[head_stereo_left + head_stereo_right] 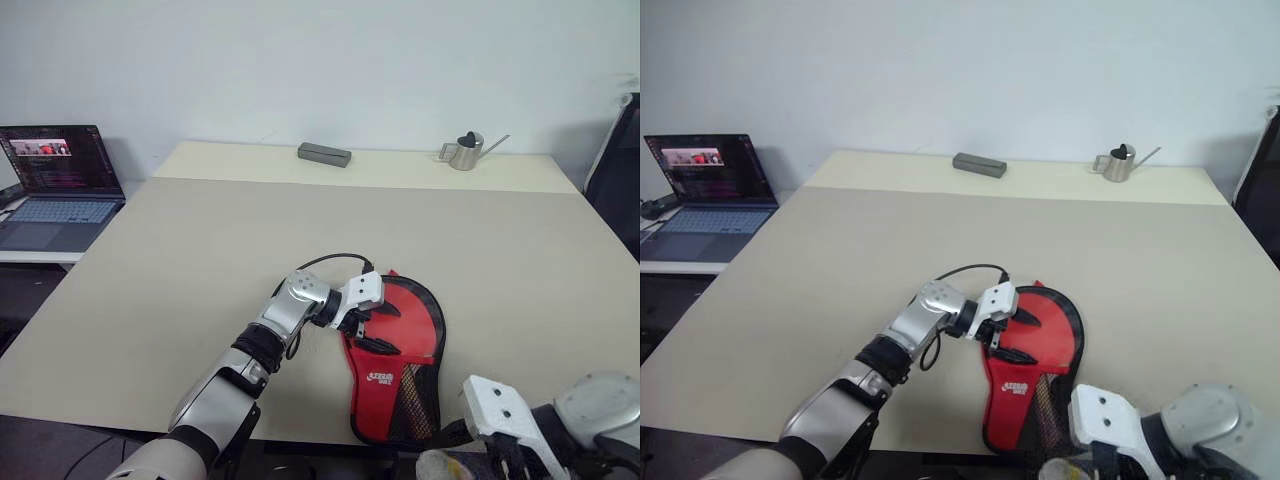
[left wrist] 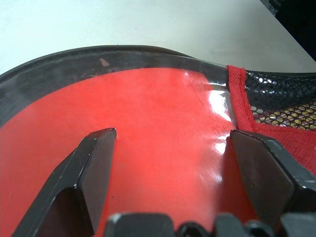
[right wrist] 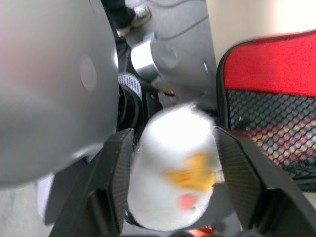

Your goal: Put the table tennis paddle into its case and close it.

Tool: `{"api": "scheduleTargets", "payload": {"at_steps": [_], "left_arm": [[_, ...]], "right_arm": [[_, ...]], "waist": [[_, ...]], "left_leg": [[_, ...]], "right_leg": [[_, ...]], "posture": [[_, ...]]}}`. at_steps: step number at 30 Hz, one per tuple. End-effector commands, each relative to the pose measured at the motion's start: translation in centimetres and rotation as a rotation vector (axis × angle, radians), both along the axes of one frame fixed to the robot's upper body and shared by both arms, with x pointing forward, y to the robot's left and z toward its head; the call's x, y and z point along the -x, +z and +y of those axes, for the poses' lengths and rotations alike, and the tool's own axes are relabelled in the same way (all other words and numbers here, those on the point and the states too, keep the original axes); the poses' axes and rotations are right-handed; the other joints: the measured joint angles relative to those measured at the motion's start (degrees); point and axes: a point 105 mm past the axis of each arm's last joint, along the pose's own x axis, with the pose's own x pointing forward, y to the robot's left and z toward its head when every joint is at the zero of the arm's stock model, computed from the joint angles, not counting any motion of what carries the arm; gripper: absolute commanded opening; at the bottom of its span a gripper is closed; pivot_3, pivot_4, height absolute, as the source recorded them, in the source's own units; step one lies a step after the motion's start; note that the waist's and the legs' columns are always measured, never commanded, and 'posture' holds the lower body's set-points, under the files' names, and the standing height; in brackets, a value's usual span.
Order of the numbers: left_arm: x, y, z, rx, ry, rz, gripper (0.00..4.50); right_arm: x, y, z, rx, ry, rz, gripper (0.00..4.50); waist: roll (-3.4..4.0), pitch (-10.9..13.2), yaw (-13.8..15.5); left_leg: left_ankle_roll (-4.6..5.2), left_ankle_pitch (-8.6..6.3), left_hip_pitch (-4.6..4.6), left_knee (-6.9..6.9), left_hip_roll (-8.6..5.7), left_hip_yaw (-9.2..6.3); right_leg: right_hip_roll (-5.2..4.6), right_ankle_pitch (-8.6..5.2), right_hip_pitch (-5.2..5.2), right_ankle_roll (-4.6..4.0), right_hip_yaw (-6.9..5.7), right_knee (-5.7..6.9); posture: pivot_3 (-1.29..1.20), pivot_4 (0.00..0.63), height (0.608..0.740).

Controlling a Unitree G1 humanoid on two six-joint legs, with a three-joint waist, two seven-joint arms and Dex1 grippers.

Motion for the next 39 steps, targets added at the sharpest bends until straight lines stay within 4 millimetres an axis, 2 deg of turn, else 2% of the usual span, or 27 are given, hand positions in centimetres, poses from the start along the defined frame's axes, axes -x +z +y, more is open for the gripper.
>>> {"api": "scheduleTargets", "payload": {"at_steps": [1, 7, 11, 15, 19, 22, 24, 27, 29, 31, 34, 35, 37, 39], "left_arm": [[2.3, -7.4, 3.2, -0.277, 0.054, 0.184, 4.03], [2.0, -7.2, 2.9, -0.270, 0.058, 0.171, 4.03], [1.5, -6.3, 2.5, -0.219, 0.072, 0.159, 4.03], [0.9, -3.4, 2.3, -0.079, 0.084, 0.137, 4.03], [0.5, 0.7, 2.9, 0.076, 0.122, 0.071, 4.03], [0.4, 5.2, 4.7, 0.223, 0.219, -0.009, 4.03], [0.5, 6.8, 5.5, 0.273, 0.280, -0.044, 4.03], [0.3, 8.7, 8.6, 0.323, 0.442, -0.117, 4.03], [0.4, 9.3, 9.4, 0.342, 0.512, -0.133, 4.03], [1.2, 9.7, 11.4, 0.342, 0.580, -0.151, 4.03], [2.1, 9.9, 12.9, 0.326, 0.639, -0.171, 4.03], [2.5, 10.1, 14.0, 0.322, 0.673, -0.183, 4.03], [2.6, 10.4, 15.5, 0.323, 0.742, -0.214, 4.03], [2.5, 10.4, 16.1, 0.317, 0.773, -0.231, 4.03]], "right_arm": [[-0.5, 1.9, -0.1, -0.046, 0.009, 0.010, 2.63], [-3.2, 5.5, -0.1, -0.161, -0.045, -0.018, 2.63], [-6.8, 6.0, -0.3, -0.186, -0.131, -0.148, 2.63], [-11.3, 5.2, -1.5, -0.193, -0.245, -0.260, 2.63], [-15.1, 4.3, -2.3, -0.237, -0.324, -0.364, 2.63], [-18.3, 5.1, -2.6, -0.315, -0.416, -0.464, 2.63], [-19.3, 5.5, -2.9, -0.351, -0.439, -0.475, 2.63], [-21.0, 5.9, -3.8, -0.379, -0.469, -0.494, 2.63], [-22.0, 5.9, -5.0, -0.390, -0.502, -0.502, 2.63], [-23.1, 5.9, -5.9, -0.409, -0.546, -0.511, 2.63], [-24.3, 5.5, -7.2, -0.392, -0.571, -0.538, 2.63], [-24.7, 5.5, -7.3, -0.387, -0.583, -0.547, 2.63], [-25.8, 5.9, -8.5, -0.382, -0.635, -0.576, 2.63], [-26.4, 6.4, -9.5, -0.375, -0.666, -0.600, 2.63]], "waist": [[0.00, 0.0, 0.0], [0.01, 0.0, 0.1], [-0.03, 0.0, 0.4], [0.10, 0.1, 0.2], [0.20, 0.7, -0.7], [0.60, 1.3, -1.6], [0.71, 1.4, -2.0], [0.82, 1.6, -1.8], [0.88, 1.7, -1.6], [0.85, 1.8, -1.4], [0.91, 2.0, -1.7], [0.96, 2.2, -1.6], [1.05, 2.3, -1.7], [1.13, 2.5, -1.7]], "left_leg": [[0.00, 0.00, 0.00, 0.00, 0.00, -0.01], [0.00, 0.00, 0.00, -0.01, 0.01, -0.01], [0.00, 0.00, -0.01, -0.01, 0.00, -0.05], [0.00, 0.00, -0.03, -0.01, 0.01, 0.02], [0.00, 0.02, -0.25, -0.08, 0.14, 0.18], [-0.03, 0.04, -0.44, -0.13, 0.14, 0.24], [-0.24, 0.16, -1.13, -0.10, 0.18, 0.29], [-0.30, 0.20, -2.13, 0.33, 0.13, 0.30], [-0.30, 0.20, -2.31, 0.63, 0.09, 0.31], [-0.30, 0.19, -2.31, 0.59, 0.00, 0.27], [-0.28, 0.18, -2.19, 0.72, -0.02, 0.32], [-0.28, 0.18, -2.16, 0.73, -0.01, 0.31], [-0.28, 0.19, -2.15, 0.74, 0.02, 0.30], [-0.28, 0.19, -2.13, 0.75, 0.03, 0.31]], "right_leg": [[0.00, 0.00, 0.00, 0.00, -0.01, 0.00], [-0.01, 0.00, -0.02, 0.00, -0.02, -0.01], [-0.01, 0.00, -0.05, -0.01, -0.05, -0.02], [-0.01, 0.01, -0.13, 0.00, 0.03, 0.01], [0.12, 0.10, -0.28, -0.16, 0.22, 0.13], [0.16, 0.22, -0.62, -0.40, 0.35, 0.26], [0.17, 0.23, -1.41, -0.44, 0.42, 0.41], [0.13, 0.23, -2.46, -0.47, 0.39, 0.90], [0.09, 0.23, -2.59, -0.47, 0.41, 0.96], [0.04, 0.23, -2.49, -0.47, 0.40, 0.99], [0.03, 0.25, -2.34, -0.48, 0.48, 1.09], [0.04, 0.26, -2.34, -0.49, 0.47, 1.13], [0.07, 0.27, -2.34, -0.51, 0.45, 1.19], [0.08, 0.28, -2.35, -0.52, 0.45, 1.21]], "posture": [[0.00, 0.150, 0.740], [0.00, 0.150, 0.740], [0.00, 0.150, 0.740], [0.00, 0.150, 0.740], [0.00, 0.150, 0.740], [0.00, 0.150, 0.740], [0.00, 0.150, 0.740], [0.00, 0.150, 0.740], [0.00, 0.150, 0.740], [0.00, 0.150, 0.740], [0.00, 0.150, 0.740], [0.00, 0.150, 0.740], [0.00, 0.150, 0.740], [0.00, 0.150, 0.740]]}}
